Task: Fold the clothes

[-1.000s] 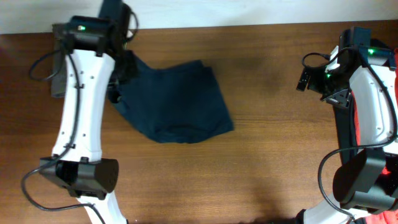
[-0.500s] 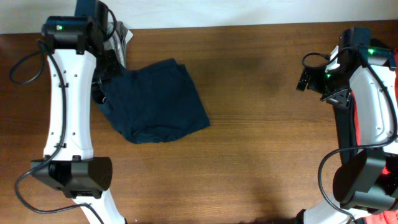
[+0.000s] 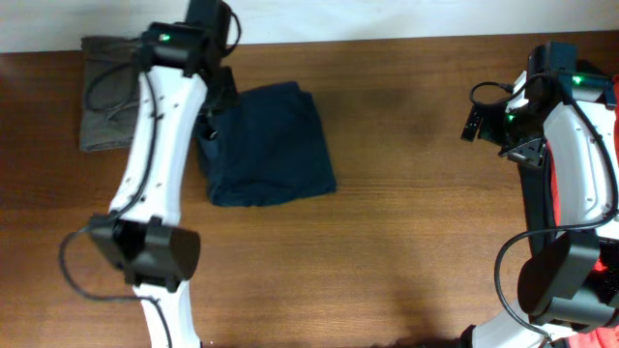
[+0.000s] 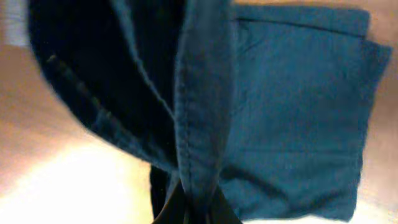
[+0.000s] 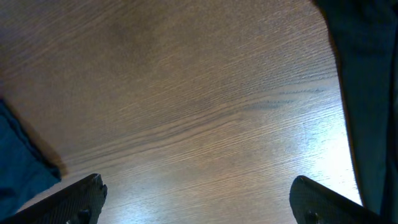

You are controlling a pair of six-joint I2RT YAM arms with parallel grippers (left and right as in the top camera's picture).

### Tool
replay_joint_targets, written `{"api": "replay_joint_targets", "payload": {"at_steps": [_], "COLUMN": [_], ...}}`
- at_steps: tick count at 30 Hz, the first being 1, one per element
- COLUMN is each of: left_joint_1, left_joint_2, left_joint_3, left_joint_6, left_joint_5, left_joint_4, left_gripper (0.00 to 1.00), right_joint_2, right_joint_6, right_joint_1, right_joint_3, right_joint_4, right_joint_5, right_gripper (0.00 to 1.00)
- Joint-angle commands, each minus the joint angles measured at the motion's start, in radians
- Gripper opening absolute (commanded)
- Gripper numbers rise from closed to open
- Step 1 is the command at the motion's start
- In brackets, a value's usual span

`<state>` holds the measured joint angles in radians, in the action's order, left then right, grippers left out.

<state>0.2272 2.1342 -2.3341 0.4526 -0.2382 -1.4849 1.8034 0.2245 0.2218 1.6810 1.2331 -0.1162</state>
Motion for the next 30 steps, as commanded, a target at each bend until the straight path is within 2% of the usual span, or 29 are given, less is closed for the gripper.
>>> {"api": "replay_joint_targets", "payload": {"at_steps": [1,10,17,30], "left_joint_1": [0.034,0.113,0.166,0.22], "left_joint_2": [0.071,0.105,0.142,0.205], "left_joint_3": [-0.002,-0.002,-0.002,-0.002], "left_joint_6": [0.049,0.085,0.085,0.085], "left_joint_5": [0.035,0.051,0.059,0.102], "left_joint_4": [0.074,0.239,0.262,0.32], "left_gripper": [0.04,0.06,0.12,0.12], "right_joint_2": [-0.005,-0.005,-0.005,-0.005], "right_joint_6": [-0.007,-0.007,-0.007,-0.007], "right_joint_1": [0.003,0.003,0.003,0.003], "right_joint_3": [0.006,0.006,0.006,0.006], "right_joint_4": [0.002,0.002,0.002,0.002], "right_joint_5": [0.013,0.013,0.013,0.013], "right_gripper": [0.99,0.99,0.99,0.99]}}
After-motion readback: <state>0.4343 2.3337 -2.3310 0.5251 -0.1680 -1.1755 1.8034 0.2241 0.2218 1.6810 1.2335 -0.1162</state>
